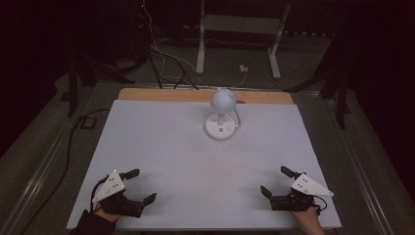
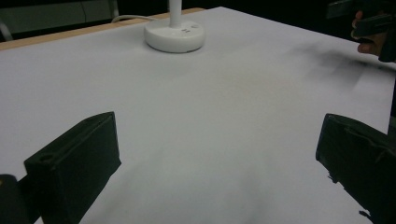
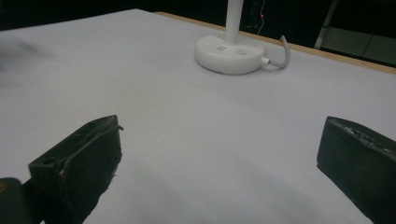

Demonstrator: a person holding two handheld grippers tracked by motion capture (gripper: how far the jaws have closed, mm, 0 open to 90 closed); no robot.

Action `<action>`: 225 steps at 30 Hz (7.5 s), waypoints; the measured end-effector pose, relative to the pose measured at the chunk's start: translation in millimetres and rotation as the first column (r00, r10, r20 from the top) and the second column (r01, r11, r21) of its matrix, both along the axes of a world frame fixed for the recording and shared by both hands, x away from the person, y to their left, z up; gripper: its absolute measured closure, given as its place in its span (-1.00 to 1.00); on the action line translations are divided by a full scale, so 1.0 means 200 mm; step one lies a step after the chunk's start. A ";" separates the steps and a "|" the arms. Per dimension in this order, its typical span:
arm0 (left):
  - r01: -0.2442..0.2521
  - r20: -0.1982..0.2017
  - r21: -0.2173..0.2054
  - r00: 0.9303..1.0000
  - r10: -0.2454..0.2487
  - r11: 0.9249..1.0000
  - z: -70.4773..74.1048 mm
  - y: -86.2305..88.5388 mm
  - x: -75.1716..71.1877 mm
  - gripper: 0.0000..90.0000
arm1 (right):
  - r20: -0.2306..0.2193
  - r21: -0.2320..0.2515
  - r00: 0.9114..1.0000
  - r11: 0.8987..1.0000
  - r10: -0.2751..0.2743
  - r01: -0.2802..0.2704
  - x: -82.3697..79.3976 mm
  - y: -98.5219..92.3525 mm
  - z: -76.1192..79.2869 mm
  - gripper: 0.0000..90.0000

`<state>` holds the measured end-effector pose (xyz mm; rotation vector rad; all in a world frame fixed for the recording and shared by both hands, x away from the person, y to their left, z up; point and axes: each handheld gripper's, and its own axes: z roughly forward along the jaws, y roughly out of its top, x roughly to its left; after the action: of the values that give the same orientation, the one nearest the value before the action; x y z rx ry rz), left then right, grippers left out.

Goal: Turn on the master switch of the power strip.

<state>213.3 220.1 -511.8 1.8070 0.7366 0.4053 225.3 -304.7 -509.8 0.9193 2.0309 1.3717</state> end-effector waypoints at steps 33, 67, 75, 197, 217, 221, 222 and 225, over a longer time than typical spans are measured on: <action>0.002 0.009 -0.002 1.000 -0.002 1.000 0.01 0.01 -0.01 -1.00 | -0.119 -0.026 0.993 1.000 -0.003 0.000 0.04 0.04 0.04 -1.00; 0.006 0.010 0.001 1.000 -0.006 1.000 0.01 0.00 -0.02 -1.00 | -0.092 -0.048 0.993 0.995 0.079 -0.084 0.24 0.09 0.35 -1.00; 0.006 0.010 -0.002 1.000 -0.006 1.000 0.01 0.00 -0.02 -1.00 | -0.087 -0.061 0.992 0.994 0.089 -0.094 0.30 0.13 0.40 -1.00; 0.013 0.004 -0.009 1.000 -0.013 1.000 0.01 0.00 -0.02 -1.00 | -0.154 -0.168 0.988 0.986 -0.009 -0.017 1.03 0.60 0.05 1.00; 0.019 0.004 0.007 1.000 -0.019 1.000 0.01 -0.01 -0.02 -1.00 | -0.157 -0.214 0.986 0.977 -0.059 0.024 1.07 0.61 -0.01 1.00; 0.018 0.002 0.012 1.000 -0.018 1.000 0.00 -0.01 -0.02 -1.00 | -0.148 -0.223 0.987 0.974 -0.070 0.036 1.08 0.61 -0.02 1.00; 0.019 0.002 0.010 1.000 -0.019 1.000 0.00 -0.01 -0.02 -1.00 | -0.148 -0.223 0.987 0.974 -0.070 0.036 1.08 0.61 -0.02 1.00; 0.017 0.003 0.015 1.000 -0.017 1.000 0.00 -0.01 -0.02 -1.00 | -0.152 -0.223 0.986 0.974 -0.073 0.038 1.08 0.61 -0.02 1.00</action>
<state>209.3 218.0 -511.0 1.8249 0.7168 0.4032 441.6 -182.0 -512.8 1.0055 2.2053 1.0465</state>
